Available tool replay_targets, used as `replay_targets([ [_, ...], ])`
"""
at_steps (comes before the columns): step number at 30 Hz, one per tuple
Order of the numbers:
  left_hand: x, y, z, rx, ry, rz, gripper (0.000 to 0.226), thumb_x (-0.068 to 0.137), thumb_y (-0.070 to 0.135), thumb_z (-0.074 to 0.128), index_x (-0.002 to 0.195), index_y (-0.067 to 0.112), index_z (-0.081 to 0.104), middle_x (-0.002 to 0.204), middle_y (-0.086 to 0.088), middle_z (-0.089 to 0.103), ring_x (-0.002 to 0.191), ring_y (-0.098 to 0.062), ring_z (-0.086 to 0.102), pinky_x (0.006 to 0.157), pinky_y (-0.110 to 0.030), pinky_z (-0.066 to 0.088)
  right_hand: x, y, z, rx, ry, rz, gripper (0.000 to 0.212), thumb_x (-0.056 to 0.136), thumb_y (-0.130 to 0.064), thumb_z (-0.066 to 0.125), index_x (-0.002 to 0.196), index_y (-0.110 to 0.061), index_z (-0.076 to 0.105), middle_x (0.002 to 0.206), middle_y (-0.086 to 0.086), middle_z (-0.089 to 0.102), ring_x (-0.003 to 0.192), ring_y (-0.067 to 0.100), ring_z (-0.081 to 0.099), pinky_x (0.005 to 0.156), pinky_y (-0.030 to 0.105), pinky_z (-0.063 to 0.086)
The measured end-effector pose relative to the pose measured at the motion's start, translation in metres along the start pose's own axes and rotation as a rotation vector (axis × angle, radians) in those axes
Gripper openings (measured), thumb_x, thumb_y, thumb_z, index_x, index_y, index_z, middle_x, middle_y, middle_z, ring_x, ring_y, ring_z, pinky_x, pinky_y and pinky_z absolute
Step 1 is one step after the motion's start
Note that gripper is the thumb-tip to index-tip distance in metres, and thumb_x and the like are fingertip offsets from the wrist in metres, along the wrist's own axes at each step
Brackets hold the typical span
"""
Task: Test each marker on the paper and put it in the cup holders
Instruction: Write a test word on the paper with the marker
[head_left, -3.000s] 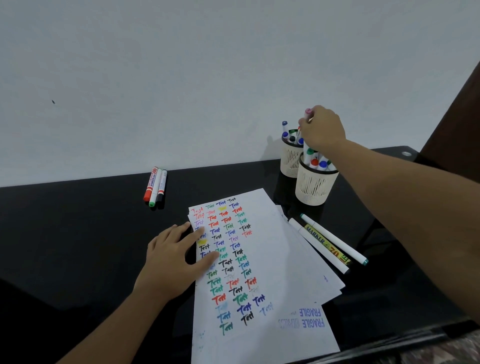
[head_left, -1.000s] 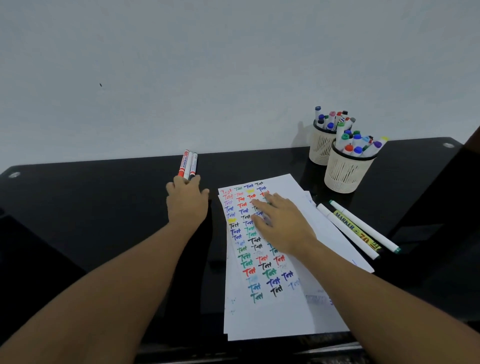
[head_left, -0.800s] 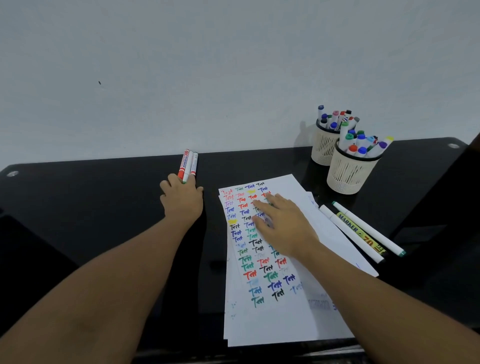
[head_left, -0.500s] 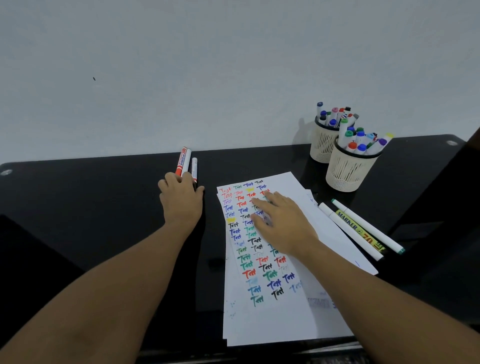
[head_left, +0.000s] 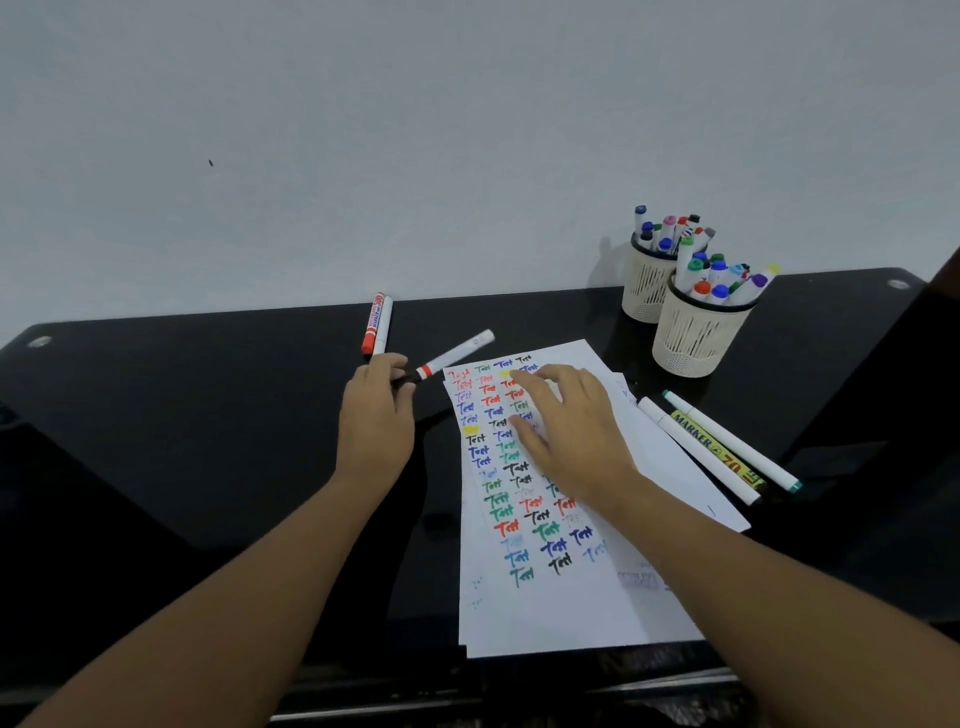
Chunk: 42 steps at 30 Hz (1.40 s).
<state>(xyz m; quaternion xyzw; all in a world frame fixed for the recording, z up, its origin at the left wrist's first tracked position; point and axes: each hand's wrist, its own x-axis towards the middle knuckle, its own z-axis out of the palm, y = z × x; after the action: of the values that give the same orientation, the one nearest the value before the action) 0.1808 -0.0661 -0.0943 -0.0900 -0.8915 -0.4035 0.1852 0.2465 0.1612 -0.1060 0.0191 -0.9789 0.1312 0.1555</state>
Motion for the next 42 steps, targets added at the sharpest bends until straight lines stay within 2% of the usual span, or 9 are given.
replay_targets([
  [3,-0.023,0.003,-0.003,-0.037,-0.072,0.094,0.027,0.099,0.015,0.061,0.123,0.025,0.057,0.111,0.01,0.058,0.105,-0.009,0.057,0.09,-0.029,0.052,-0.008,-0.005,0.0,-0.134,0.198,-0.139,0.049,0.098,-0.049,0.062,0.142,-0.028,0.056,0.137,0.003,0.057,0.124,0.024,0.051,0.107,0.043,0.039],
  [5,-0.037,0.005,-0.003,-0.034,-0.114,0.159,0.026,0.099,0.017,0.061,0.123,0.026,0.057,0.111,0.012,0.059,0.105,-0.008,0.056,0.088,-0.027,0.051,-0.007,-0.009,-0.003,-0.167,0.255,-0.234,0.047,0.095,-0.048,0.067,0.137,-0.028,0.06,0.135,0.005,0.059,0.122,0.025,0.052,0.108,0.044,0.033],
  [10,-0.054,0.014,-0.006,-0.084,-0.201,0.189,0.026,0.099,0.02,0.061,0.116,0.037,0.049,0.107,0.023,0.056,0.105,-0.003,0.057,0.086,-0.017,0.047,0.014,-0.021,-0.022,-0.246,-0.019,-0.428,0.04,0.104,-0.051,0.05,0.136,-0.029,0.06,0.145,0.0,0.056,0.138,0.022,0.047,0.125,0.051,0.007],
  [13,-0.06,0.015,-0.005,-0.138,-0.169,0.194,0.028,0.099,0.02,0.062,0.118,0.036,0.049,0.109,0.02,0.059,0.105,-0.003,0.058,0.088,-0.018,0.048,0.019,-0.025,-0.027,-0.208,-0.197,-0.417,0.034,0.11,-0.044,0.039,0.135,-0.029,0.055,0.134,-0.004,0.061,0.126,0.02,0.054,0.122,0.045,0.022],
  [16,-0.062,0.01,0.0,-0.078,-0.176,0.226,0.036,0.099,0.024,0.063,0.133,0.026,0.054,0.115,0.016,0.06,0.105,-0.002,0.054,0.089,-0.018,0.045,0.015,-0.025,-0.028,-0.183,-0.204,-0.416,0.032,0.111,-0.039,0.033,0.137,-0.028,0.049,0.121,-0.003,0.061,0.108,0.02,0.055,0.1,0.04,0.041],
  [26,-0.062,0.004,0.003,0.081,-0.199,0.373,0.034,0.096,0.026,0.068,0.128,0.016,0.067,0.11,0.002,0.07,0.098,-0.01,0.057,0.081,-0.019,0.04,0.009,-0.019,-0.03,-0.226,-0.243,-0.389,0.043,0.109,-0.053,0.026,0.139,-0.038,0.052,0.105,-0.008,0.062,0.097,0.015,0.055,0.093,0.038,0.036],
  [34,-0.063,0.009,-0.001,0.104,-0.228,0.413,0.029,0.098,0.025,0.064,0.122,0.011,0.07,0.108,-0.002,0.072,0.096,-0.016,0.059,0.078,-0.029,0.048,0.005,-0.019,-0.029,-0.293,-0.237,-0.324,0.047,0.103,-0.068,0.025,0.116,-0.038,0.058,0.085,-0.013,0.065,0.072,0.01,0.058,0.077,0.03,0.039],
  [39,-0.061,0.009,0.002,0.133,-0.286,0.332,0.031,0.1,0.032,0.06,0.126,0.016,0.068,0.113,0.002,0.069,0.101,-0.01,0.054,0.082,-0.024,0.043,0.005,-0.016,-0.029,-0.279,-0.262,-0.302,0.048,0.103,-0.069,0.027,0.128,-0.039,0.055,0.1,-0.012,0.07,0.083,0.011,0.063,0.086,0.033,0.048],
  [42,-0.057,0.005,0.003,0.16,-0.234,0.222,0.03,0.102,0.034,0.055,0.126,0.021,0.065,0.114,0.006,0.065,0.103,-0.008,0.051,0.085,-0.024,0.042,0.004,-0.017,-0.033,-0.158,-0.236,-0.211,0.049,0.108,-0.053,0.03,0.153,-0.033,0.034,0.125,-0.001,0.066,0.099,0.016,0.063,0.083,0.033,0.051],
])
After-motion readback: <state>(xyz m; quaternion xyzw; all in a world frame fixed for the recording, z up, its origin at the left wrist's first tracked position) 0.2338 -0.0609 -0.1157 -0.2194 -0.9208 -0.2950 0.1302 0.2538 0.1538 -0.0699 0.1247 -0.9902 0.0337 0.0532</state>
